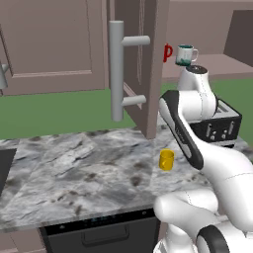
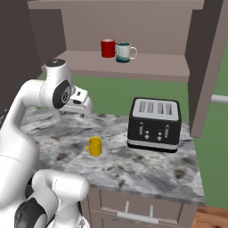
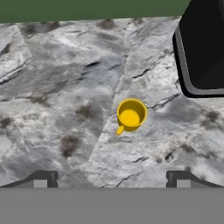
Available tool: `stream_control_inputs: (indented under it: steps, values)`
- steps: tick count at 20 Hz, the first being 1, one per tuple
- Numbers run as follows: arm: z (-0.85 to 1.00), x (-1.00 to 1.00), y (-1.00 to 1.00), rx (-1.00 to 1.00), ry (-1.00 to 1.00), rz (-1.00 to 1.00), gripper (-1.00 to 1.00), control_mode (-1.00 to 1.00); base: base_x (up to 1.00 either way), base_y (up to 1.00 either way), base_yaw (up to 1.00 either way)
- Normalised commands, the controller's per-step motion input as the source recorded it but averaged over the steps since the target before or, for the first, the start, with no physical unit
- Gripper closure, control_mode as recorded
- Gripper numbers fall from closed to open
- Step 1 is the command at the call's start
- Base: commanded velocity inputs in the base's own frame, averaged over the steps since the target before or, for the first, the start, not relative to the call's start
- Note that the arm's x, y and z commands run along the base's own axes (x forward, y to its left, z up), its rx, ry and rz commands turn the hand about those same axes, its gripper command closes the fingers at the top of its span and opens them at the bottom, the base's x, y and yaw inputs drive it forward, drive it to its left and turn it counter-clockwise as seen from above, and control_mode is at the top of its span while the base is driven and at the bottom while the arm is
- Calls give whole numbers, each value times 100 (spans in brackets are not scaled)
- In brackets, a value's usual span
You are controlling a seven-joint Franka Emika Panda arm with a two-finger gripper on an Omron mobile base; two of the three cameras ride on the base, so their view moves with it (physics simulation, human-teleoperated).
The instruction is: Pick the mug on the counter and place it in the cabinet with the handle facing the right, like the mugs already inside.
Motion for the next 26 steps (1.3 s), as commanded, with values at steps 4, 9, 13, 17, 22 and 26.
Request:
stream_control_inputs:
  steps: [4,9,13,17,22,26]
  values:
    - [-23,-10,5,-3,0,-9,-100,-100,0,0,0]
    - [-29,-3,6,-3,0,-9,-100,-100,0,0,0]
    - [-31,-1,2,-2,0,-7,-100,-100,0,0,0]
    - [-36,0,0,0,0,-4,-100,-100,0,0,0]
    - [-41,0,1,0,0,-3,-100,-100,0,0,0]
    - [-46,0,3,0,0,-3,-100,-100,0,0,0]
